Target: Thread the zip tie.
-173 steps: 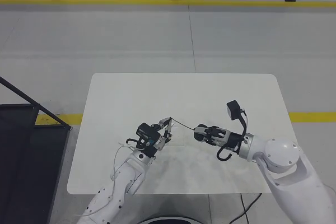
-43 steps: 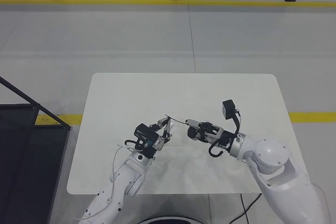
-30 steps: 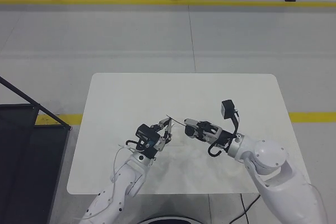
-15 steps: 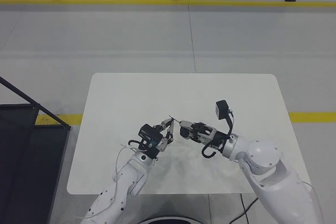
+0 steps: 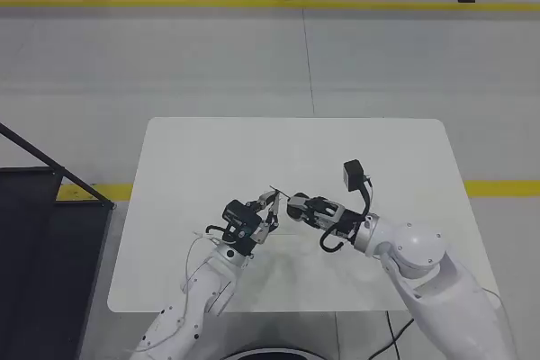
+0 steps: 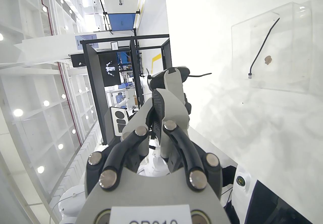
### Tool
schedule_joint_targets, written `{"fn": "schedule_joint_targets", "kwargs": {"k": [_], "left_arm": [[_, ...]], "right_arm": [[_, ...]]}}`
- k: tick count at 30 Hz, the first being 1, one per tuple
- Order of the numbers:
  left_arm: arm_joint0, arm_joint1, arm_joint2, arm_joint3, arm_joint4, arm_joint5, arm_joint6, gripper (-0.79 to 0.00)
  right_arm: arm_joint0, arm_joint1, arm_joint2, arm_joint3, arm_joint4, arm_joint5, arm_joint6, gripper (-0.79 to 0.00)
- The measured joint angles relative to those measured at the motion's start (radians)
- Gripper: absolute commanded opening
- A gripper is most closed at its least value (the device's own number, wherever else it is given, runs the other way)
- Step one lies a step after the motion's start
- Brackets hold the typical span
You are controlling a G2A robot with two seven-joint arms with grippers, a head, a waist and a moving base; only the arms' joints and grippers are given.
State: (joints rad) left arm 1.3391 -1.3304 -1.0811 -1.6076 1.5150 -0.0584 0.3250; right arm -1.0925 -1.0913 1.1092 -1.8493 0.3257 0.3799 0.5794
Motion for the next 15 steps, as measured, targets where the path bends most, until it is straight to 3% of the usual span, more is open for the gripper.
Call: {"fn": "schedule_joint_targets", "kwargs": {"k": [15], "left_arm": [[0.008,-0.003,-0.003,-0.012,0.005,0.0,0.014,-0.785]], "right_arm": [[0.029,-0.006,-0.022,0.011,-0.038,0.061,0.014,-0.785]]}}
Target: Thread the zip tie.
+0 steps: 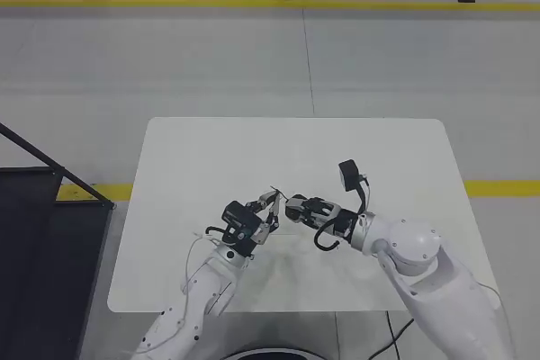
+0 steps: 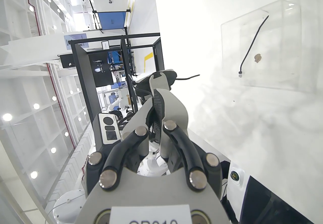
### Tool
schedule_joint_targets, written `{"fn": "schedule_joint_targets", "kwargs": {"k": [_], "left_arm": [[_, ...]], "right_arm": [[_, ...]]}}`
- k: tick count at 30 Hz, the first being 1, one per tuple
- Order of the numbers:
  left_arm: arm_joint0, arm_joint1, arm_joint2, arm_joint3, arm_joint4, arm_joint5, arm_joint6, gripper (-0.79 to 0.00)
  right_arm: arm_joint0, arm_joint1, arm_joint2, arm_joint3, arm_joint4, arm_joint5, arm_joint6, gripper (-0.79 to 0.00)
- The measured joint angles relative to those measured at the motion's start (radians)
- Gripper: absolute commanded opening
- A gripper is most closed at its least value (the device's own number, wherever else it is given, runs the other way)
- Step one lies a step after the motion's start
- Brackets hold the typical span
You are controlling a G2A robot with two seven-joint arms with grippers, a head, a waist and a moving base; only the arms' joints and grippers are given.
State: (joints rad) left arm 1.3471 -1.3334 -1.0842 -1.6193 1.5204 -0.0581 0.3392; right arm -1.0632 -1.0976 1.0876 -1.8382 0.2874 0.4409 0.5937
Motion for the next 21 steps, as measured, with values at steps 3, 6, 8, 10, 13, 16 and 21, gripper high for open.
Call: {"fn": "schedule_joint_targets", "kwargs": {"k": [3,6,8,10,13,16,21], "left_arm": [[0.003,-0.001,0.0,-0.005,0.001,0.002,0.002,-0.785],[0.003,-0.001,0.003,-0.006,0.01,-0.003,-0.001,-0.785],[0.002,-0.002,0.007,-0.006,0.018,-0.004,-0.001,-0.785],[0.002,-0.002,0.008,-0.006,0.023,-0.005,0.001,-0.785],[0.004,-0.001,0.01,-0.007,0.044,-0.003,0.001,-0.785],[0.006,-0.002,0.011,-0.007,0.048,0.0,0.001,-0.785],[0.006,-0.003,0.006,-0.003,0.044,-0.002,0.005,-0.785]], "right_arm": [[0.004,-0.001,0.001,0.003,0.002,0.007,0.001,-0.785],[0.003,-0.001,0.005,0.005,0.002,0.009,0.004,-0.785],[0.002,-0.001,0.007,0.006,0.002,0.011,0.007,-0.785],[0.002,-0.001,0.008,0.005,-0.001,0.014,0.01,-0.785],[-0.002,-0.001,0.013,0.001,-0.002,0.011,0.012,-0.785],[-0.013,-0.001,0.024,-0.002,0.011,-0.003,0.006,-0.785],[-0.033,-0.001,0.046,-0.007,0.034,-0.037,-0.001,-0.785]]}}
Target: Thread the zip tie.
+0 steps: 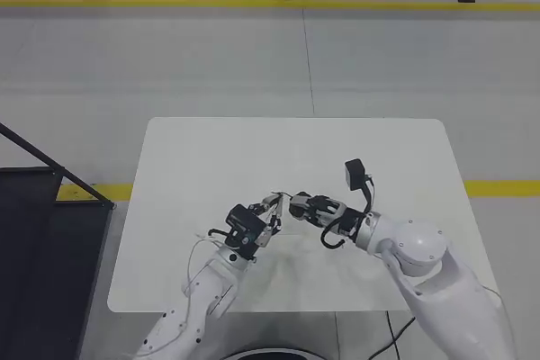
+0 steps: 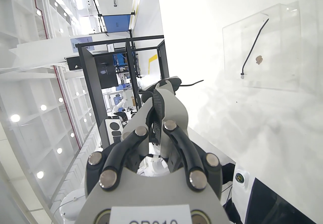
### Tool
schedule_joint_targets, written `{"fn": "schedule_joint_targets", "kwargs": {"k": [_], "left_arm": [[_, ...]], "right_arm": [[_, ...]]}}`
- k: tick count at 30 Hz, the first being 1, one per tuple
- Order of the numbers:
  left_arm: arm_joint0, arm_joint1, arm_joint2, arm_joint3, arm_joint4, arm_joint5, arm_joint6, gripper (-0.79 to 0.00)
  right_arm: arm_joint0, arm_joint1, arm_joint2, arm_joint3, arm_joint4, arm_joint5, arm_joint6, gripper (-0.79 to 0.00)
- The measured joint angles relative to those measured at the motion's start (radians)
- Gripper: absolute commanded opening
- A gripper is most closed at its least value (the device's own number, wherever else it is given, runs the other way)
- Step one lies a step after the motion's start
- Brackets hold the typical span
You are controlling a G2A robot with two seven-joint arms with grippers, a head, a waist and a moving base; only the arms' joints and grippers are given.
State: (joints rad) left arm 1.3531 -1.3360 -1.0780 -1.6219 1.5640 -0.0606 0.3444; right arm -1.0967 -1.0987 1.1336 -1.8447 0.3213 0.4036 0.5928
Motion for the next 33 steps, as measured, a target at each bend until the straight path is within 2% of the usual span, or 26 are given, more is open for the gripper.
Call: {"fn": "schedule_joint_targets", "kwargs": {"k": [17,33], "left_arm": [[-0.006,-0.003,0.006,0.007,0.019,-0.005,-0.008,-0.785],[0.005,-0.001,0.004,-0.002,0.053,-0.025,0.005,-0.785]], "right_arm": [[-0.048,0.001,0.053,-0.008,0.046,-0.064,-0.004,-0.785],[-0.03,0.0,0.04,-0.007,0.01,-0.023,0.018,-0.785]]}}
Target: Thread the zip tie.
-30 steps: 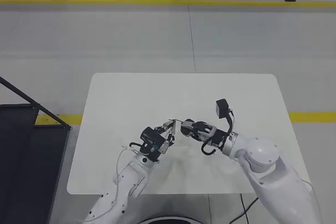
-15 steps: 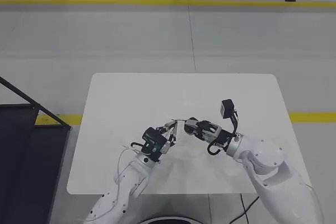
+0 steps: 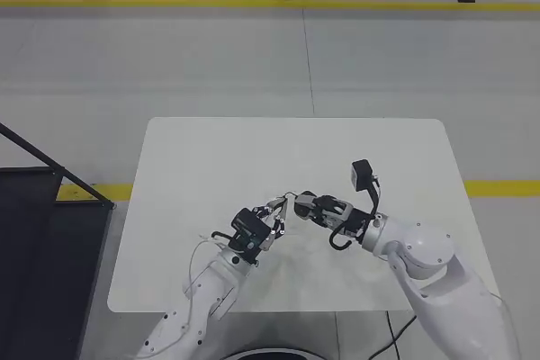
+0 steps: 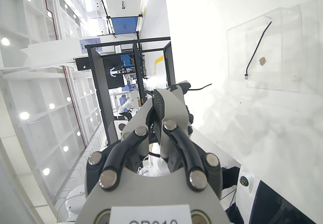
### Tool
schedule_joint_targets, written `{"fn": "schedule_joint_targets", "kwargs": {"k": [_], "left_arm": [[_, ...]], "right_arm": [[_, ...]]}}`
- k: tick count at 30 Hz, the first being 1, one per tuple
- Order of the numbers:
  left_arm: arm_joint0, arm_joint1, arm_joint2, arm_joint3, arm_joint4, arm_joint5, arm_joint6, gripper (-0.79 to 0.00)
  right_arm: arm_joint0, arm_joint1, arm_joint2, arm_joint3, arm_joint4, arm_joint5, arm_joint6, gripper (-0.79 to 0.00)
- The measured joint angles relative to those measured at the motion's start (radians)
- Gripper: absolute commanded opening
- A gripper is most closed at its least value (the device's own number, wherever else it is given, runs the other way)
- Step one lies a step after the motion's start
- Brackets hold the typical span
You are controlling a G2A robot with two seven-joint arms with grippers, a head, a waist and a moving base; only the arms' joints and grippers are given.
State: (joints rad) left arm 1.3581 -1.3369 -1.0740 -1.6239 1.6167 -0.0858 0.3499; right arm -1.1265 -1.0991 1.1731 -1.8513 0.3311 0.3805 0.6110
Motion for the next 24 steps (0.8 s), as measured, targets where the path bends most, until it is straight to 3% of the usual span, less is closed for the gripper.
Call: {"fn": "schedule_joint_targets", "kwargs": {"k": [7,8,9,10,11,17,24], "left_arm": [[0.003,0.0,-0.002,-0.002,0.0,0.001,0.003,-0.785],[0.004,0.0,-0.002,-0.003,-0.002,0.001,0.003,-0.785],[0.004,-0.001,-0.003,-0.003,-0.005,0.002,0.005,-0.785],[0.004,-0.001,-0.004,-0.003,-0.007,0.003,0.006,-0.785],[0.005,-0.001,-0.005,-0.003,-0.011,0.005,0.008,-0.785],[0.006,-0.003,-0.008,-0.003,-0.037,0.008,0.012,-0.785],[0.012,-0.003,-0.025,-0.035,-0.13,-0.04,0.002,-0.785]], "right_arm": [[-0.007,0.0,0.018,0.002,0.013,-0.005,0.0,-0.785],[-0.008,0.001,0.02,0.002,0.015,-0.005,0.0,-0.554],[-0.009,0.001,0.022,0.002,0.016,-0.004,0.0,-0.434],[-0.01,0.001,0.024,0.002,0.017,-0.002,0.0,-0.169],[-0.01,0.001,0.025,0.002,0.018,0.0,0.001,-0.009],[-0.002,0.004,0.05,0.02,0.043,0.013,0.035,0.0],[0.018,0.014,0.122,0.111,0.146,0.013,0.175,0.0]]}}
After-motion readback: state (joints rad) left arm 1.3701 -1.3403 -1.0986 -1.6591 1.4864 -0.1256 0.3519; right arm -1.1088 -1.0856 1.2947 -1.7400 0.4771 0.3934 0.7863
